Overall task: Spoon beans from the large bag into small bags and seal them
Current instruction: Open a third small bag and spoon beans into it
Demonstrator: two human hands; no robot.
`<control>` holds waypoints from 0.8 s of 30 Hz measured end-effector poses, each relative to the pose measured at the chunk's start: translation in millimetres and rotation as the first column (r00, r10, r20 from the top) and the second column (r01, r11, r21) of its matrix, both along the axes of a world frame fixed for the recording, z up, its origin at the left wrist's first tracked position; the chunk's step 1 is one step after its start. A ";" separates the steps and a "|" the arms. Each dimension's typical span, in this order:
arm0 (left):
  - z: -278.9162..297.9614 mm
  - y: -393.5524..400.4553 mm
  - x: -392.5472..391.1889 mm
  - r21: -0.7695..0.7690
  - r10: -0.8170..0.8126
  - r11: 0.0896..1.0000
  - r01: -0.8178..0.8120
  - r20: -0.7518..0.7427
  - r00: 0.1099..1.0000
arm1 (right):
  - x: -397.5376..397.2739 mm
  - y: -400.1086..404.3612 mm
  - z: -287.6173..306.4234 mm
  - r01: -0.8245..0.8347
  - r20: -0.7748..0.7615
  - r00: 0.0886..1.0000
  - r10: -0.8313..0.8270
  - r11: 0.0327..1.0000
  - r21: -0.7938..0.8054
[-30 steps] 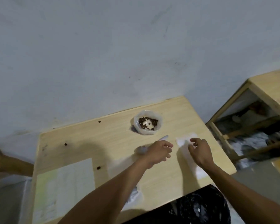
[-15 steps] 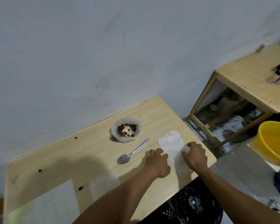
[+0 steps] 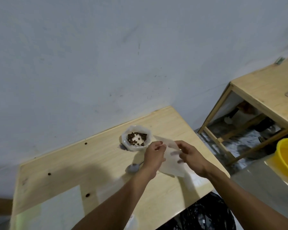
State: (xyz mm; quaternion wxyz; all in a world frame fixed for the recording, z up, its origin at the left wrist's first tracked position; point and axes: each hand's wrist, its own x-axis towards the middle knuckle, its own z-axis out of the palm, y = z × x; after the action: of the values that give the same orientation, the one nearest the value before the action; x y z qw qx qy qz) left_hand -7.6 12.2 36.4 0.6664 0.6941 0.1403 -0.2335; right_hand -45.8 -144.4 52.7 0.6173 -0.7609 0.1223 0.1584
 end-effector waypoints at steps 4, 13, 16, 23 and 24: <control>45.0 22.3 12.1 -0.342 0.184 0.913 -0.221 -0.137 0.973 | 15.5 27.4 23.1 -0.122 0.116 0.987 0.114 0.991 0.061; 83.0 77.1 14.7 -0.331 0.203 0.927 -0.179 0.039 0.978 | 46.2 78.0 69.0 -0.176 0.177 0.972 0.153 0.977 0.123; 84.7 86.3 15.9 -0.342 0.236 0.918 -0.201 0.063 0.970 | 51.6 94.7 77.7 -0.229 0.204 0.957 0.206 0.969 0.093; 80.1 106.5 18.6 -0.268 0.246 0.941 -0.205 0.131 0.960 | 60.7 104.1 77.6 -0.285 0.162 0.951 0.264 0.950 0.128; 78.8 107.5 18.7 -0.250 0.240 0.947 -0.200 0.140 0.961 | 61.8 105.4 76.1 -0.277 0.154 0.954 0.257 0.953 0.127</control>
State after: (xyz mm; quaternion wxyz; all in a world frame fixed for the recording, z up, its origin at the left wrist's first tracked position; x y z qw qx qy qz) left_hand 11.1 119.7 115.3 0.7747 0.6080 0.1320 -0.1129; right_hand 16.1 -39.0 128.8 0.6514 -0.7319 -0.0362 0.1967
